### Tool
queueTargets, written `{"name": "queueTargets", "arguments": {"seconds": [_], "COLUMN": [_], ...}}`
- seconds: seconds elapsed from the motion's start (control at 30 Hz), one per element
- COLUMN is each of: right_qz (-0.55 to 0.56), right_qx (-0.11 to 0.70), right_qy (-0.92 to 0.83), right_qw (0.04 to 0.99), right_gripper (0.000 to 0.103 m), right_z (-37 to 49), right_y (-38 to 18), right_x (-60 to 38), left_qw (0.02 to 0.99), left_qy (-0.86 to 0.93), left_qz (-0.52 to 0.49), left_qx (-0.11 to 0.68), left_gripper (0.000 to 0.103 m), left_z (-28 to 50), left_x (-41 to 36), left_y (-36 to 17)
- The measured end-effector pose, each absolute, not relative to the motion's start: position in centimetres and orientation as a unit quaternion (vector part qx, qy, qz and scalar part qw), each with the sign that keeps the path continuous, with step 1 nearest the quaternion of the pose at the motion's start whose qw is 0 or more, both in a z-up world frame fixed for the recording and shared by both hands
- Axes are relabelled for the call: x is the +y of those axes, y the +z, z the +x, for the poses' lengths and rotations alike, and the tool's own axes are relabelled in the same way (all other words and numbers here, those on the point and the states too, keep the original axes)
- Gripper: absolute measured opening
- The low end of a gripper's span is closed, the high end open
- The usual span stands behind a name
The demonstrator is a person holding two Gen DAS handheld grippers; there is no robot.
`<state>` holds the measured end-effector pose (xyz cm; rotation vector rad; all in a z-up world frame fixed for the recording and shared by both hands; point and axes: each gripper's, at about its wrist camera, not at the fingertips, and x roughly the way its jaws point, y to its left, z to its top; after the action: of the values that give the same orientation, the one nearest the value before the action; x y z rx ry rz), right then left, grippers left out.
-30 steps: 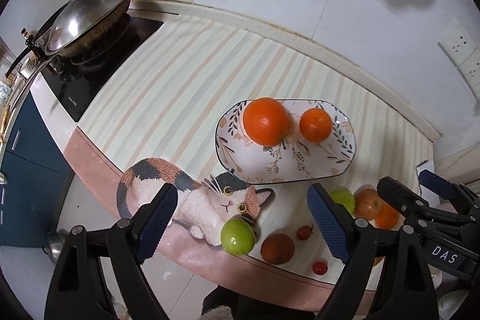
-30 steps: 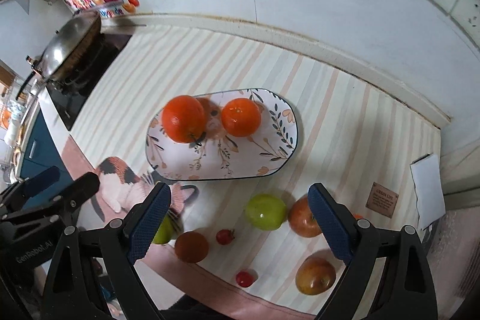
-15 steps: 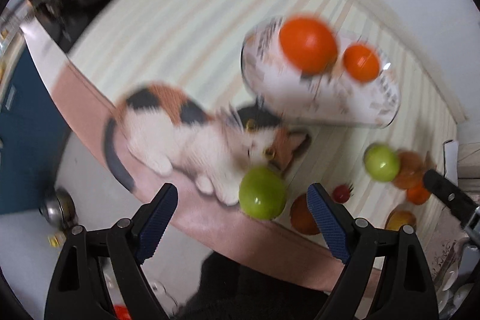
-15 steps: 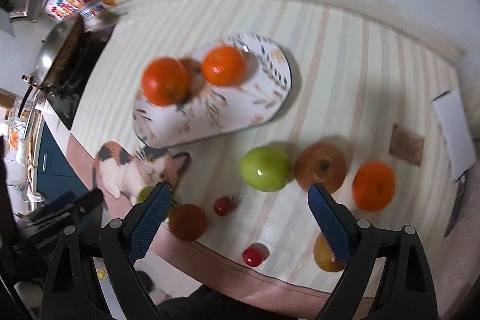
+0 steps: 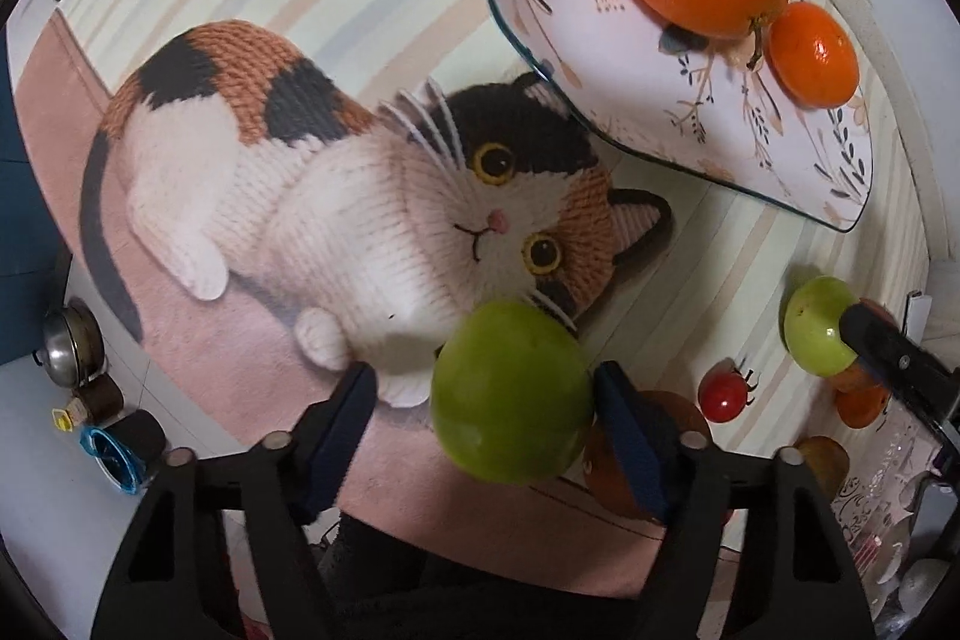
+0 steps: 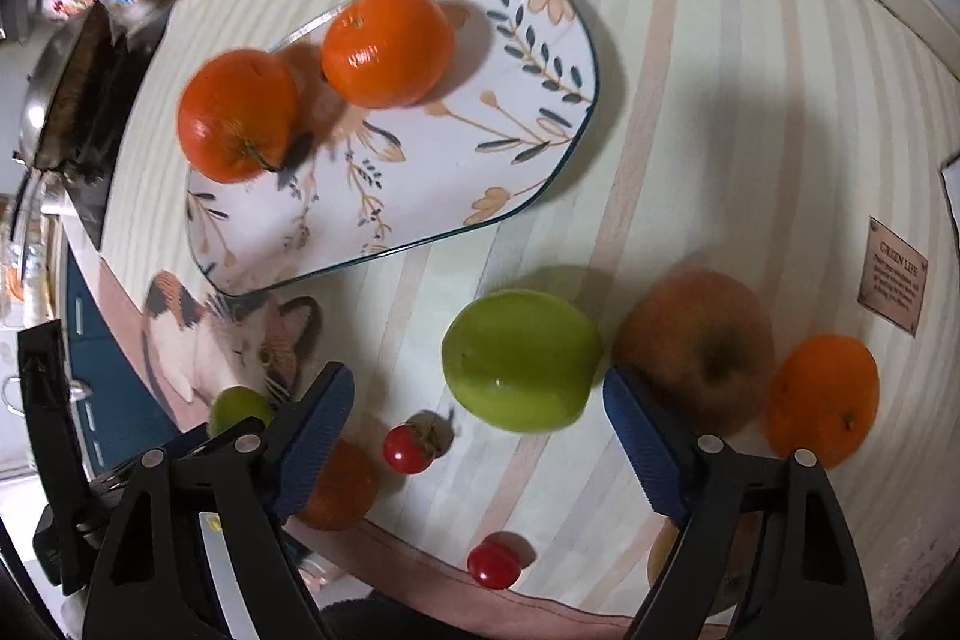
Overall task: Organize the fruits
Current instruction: 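Grasp a green apple with the left tool while the right tool grasps another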
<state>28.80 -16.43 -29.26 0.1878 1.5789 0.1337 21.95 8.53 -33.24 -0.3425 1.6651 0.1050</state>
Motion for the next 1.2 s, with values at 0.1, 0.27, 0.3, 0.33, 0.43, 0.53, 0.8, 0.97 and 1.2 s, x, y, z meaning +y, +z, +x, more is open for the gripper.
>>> {"name": "queueTargets", "arguments": {"seconds": [0.1,0.27,0.3,0.33,0.43,0.53,0.8,0.97,1.2], "right_qz": [0.055,0.014,0.018,0.023,0.035,0.013,-0.121,-0.216,-0.052], "right_qx": [0.71,0.71,0.712,0.713,0.717,0.714,0.693,0.667,0.713], "right_qy": [0.058,0.065,0.071,0.076,0.086,0.082,0.068,0.063,0.119], "right_qw": [0.7,0.701,0.699,0.697,0.69,0.695,0.707,0.71,0.689], "right_gripper": [0.085,0.085,0.085,0.085,0.085,0.083,0.083,0.064,0.064], "right_z": [29.2,29.1,29.0,28.9,28.7,28.7,29.3,29.1,28.4], "right_y": [-29.4,-29.5,-29.4,-29.4,-29.3,-29.5,-31.3,-32.5,-31.5], "right_x": [-15.4,-14.4,-14.3,-14.3,-14.8,-14.9,-12.0,-11.3,-13.3], "left_qw": [0.659,0.674,0.675,0.674,0.668,0.657,0.666,0.67,0.669], "left_qy": [0.037,0.031,0.031,0.03,0.026,0.022,0.031,0.03,0.03], "left_qz": [-0.154,-0.113,-0.113,-0.118,-0.124,-0.136,-0.109,-0.104,-0.107], "left_qx": [0.735,0.729,0.728,0.729,0.733,0.741,0.737,0.735,0.735], "left_gripper": [0.06,0.052,0.052,0.053,0.055,0.056,0.056,0.054,0.052], "left_z": [22.1,22.0,21.9,21.8,21.9,22.2,23.0,23.2,23.0], "left_x": [7.8,6.4,6.3,6.4,6.5,6.8,5.8,5.8,5.1], "left_y": [-33.7,-33.2,-33.2,-33.2,-33.4,-34.3,-34.5,-33.9,-33.6]}}
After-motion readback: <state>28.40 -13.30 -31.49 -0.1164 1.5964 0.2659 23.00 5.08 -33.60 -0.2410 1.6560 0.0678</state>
